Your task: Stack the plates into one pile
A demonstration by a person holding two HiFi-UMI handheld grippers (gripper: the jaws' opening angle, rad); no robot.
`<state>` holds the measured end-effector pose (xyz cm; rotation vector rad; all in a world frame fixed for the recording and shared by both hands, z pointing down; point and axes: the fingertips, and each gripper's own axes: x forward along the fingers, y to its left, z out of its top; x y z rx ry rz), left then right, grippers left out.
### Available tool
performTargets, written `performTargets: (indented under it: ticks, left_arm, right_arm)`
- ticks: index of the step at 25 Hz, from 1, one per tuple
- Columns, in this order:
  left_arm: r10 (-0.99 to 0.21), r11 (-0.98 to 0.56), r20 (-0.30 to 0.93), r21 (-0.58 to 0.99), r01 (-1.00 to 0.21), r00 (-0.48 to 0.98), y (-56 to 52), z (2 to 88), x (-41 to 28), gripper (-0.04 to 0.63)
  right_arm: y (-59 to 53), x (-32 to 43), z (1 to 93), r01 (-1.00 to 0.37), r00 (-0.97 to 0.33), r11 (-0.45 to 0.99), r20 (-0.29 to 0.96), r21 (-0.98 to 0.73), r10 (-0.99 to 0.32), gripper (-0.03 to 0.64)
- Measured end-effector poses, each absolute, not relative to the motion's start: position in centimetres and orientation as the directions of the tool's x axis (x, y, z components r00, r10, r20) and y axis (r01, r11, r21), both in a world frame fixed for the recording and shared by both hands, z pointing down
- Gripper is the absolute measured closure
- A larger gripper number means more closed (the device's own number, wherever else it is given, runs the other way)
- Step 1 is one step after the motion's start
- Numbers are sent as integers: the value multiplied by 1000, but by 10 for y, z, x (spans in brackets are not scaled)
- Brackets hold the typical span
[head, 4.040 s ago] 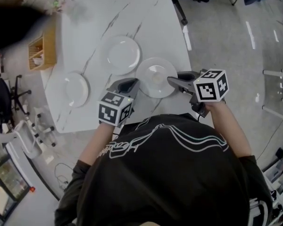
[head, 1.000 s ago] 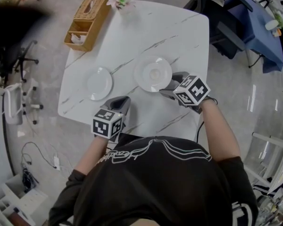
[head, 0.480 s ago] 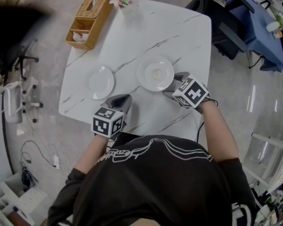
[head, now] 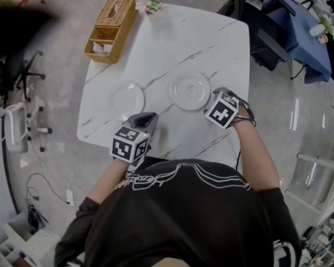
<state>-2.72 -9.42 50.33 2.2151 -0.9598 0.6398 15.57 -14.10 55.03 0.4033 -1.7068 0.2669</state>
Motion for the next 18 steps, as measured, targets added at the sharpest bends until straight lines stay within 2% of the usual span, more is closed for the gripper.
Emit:
performTargets:
  ticks: [2, 5, 12, 15, 18]
  left_arm:
    - [-455, -541, 642, 351, -764, 617, -94, 498, -39, 563]
    - [-452, -542, 649, 345, -766, 612, -94, 492, -60, 563]
    - [-451, -539, 667, 326, -776, 593, -93, 486, -109, 563]
    - [-452, -545, 671, 315, -777, 588, -92, 485, -126, 563]
    - [-457, -536, 668, 320, -781, 587, -90, 487, -143, 563]
  right_arm:
    - [-140, 154, 543, -436, -129, 898, 983, 60, -129, 291]
    - [-137, 142, 520, -499, -186, 865, 970, 47, -160, 291]
    - [-132, 73, 460, -616, -478, 785, 825, -71, -300, 291]
    - [-132, 52, 452, -646, -495, 762, 783, -42, -377, 291]
    - [-122, 29, 456, -654, -508, 755, 766, -44, -394, 291]
